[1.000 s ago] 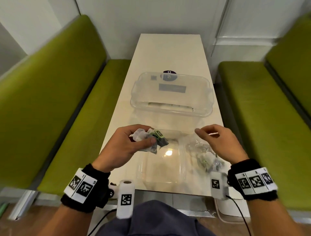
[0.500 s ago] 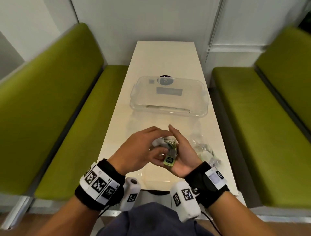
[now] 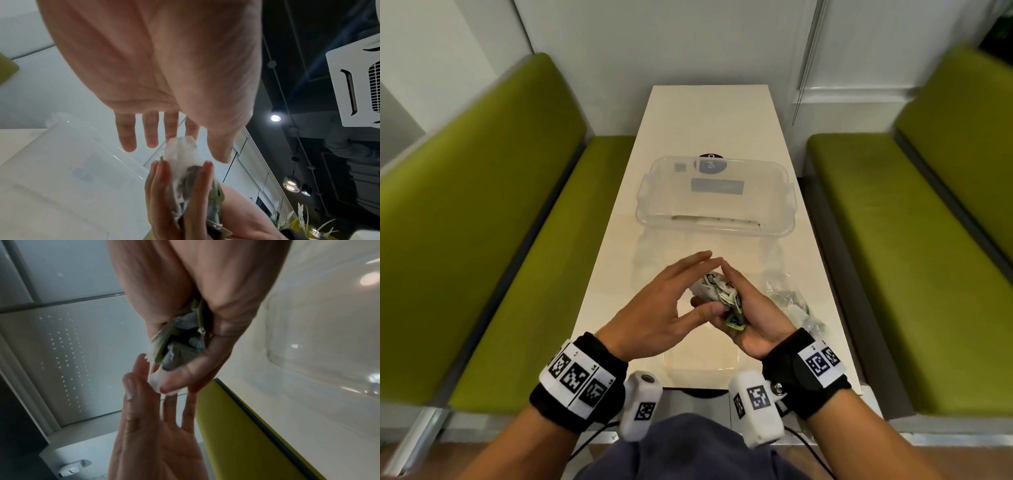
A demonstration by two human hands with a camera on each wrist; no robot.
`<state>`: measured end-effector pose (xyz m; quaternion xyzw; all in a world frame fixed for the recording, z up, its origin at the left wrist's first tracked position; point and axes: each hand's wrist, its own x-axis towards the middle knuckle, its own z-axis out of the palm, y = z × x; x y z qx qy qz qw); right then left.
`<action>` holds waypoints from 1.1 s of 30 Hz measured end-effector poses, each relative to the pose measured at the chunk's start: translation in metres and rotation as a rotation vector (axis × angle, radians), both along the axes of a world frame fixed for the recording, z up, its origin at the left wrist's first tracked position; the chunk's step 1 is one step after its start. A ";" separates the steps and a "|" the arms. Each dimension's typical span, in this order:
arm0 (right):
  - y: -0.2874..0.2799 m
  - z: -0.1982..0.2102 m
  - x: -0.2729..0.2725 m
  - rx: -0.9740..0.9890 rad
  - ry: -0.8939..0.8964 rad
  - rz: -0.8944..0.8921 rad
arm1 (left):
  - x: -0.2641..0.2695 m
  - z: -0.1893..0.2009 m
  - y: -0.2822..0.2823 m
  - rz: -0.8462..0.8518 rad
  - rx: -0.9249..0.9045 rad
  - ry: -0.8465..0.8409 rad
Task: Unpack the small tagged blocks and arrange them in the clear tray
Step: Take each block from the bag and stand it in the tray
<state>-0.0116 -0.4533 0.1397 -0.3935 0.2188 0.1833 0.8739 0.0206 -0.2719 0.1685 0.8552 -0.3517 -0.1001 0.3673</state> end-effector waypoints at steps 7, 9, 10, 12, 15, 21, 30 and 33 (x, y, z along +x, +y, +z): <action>0.000 -0.008 0.005 -0.071 -0.100 -0.115 | 0.002 0.008 -0.009 0.090 -0.067 -0.088; 0.003 -0.007 0.006 -0.106 -0.127 -0.131 | 0.003 0.008 -0.013 0.114 -0.055 -0.049; 0.004 -0.006 0.007 -0.121 -0.137 -0.138 | 0.004 0.007 -0.015 0.140 -0.049 -0.025; 0.005 -0.005 0.008 -0.128 -0.161 -0.146 | 0.006 0.005 -0.018 0.181 -0.032 0.016; 0.005 -0.004 0.009 -0.119 -0.180 -0.147 | 0.008 0.003 -0.019 0.210 -0.018 0.062; 0.004 -0.001 0.007 0.040 -0.121 -0.121 | 0.006 0.006 -0.017 0.253 -0.037 0.110; 0.006 -0.001 0.007 -0.033 -0.120 -0.108 | 0.004 -0.002 -0.014 0.110 0.090 -0.061; 0.004 -0.003 0.007 -0.009 -0.098 -0.128 | 0.004 -0.001 -0.014 0.111 0.129 -0.113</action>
